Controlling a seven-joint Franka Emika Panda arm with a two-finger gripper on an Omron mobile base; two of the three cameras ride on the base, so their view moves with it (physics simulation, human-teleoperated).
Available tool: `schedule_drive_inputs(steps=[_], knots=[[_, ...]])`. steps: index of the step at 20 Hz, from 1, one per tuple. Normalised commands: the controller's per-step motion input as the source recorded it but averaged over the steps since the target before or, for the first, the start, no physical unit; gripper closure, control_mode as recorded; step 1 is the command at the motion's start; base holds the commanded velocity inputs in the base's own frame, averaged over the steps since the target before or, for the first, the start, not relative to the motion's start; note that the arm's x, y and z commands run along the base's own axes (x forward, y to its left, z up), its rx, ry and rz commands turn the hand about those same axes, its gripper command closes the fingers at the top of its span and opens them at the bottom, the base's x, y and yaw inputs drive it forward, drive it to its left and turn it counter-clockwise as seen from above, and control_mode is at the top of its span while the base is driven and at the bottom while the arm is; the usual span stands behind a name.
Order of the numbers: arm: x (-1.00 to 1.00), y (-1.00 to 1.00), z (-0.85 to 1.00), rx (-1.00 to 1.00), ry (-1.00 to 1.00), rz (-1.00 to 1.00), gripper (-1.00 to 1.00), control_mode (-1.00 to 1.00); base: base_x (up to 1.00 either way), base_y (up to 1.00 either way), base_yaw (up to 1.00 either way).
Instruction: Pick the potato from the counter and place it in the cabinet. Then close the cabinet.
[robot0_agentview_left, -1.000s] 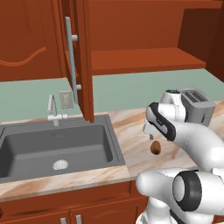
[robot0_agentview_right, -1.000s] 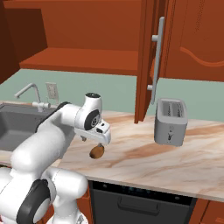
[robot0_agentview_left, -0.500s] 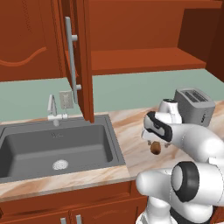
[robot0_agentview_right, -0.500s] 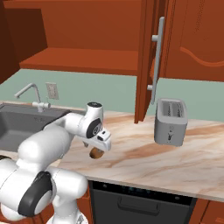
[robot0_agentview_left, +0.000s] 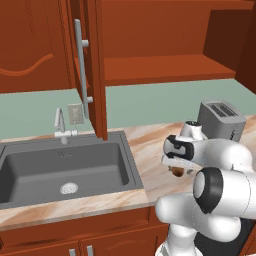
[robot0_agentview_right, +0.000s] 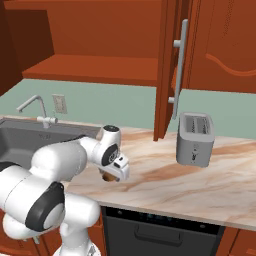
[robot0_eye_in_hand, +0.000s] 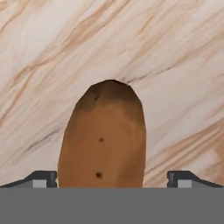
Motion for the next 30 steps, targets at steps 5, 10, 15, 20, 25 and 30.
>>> schedule_drive_inputs(steps=[5, 10, 15, 20, 25, 30], knots=[[0.08, -0.01, -0.35, 0.00, 0.00, -0.01, -1.00, -1.00, 0.00, 0.00, 0.00], [-0.08, -0.02, -0.12, 0.01, 0.00, 0.00, 1.00, -1.00, 0.00, 0.00, 0.00], [-0.30, 0.00, 0.58, 0.01, -0.07, 0.02, 1.00, -1.00, 0.00, 0.00, 0.00], [-0.20, 0.17, 1.00, -0.05, -0.05, 0.01, 1.00, -1.00, 0.00, 0.00, 0.00], [0.00, 0.25, 1.00, -0.15, -0.02, 0.00, 1.00, -1.00, 0.00, 0.00, 0.00], [0.00, 0.13, 1.00, -0.09, -0.10, 0.00, 1.00, -1.00, 0.00, 0.00, 0.00]])
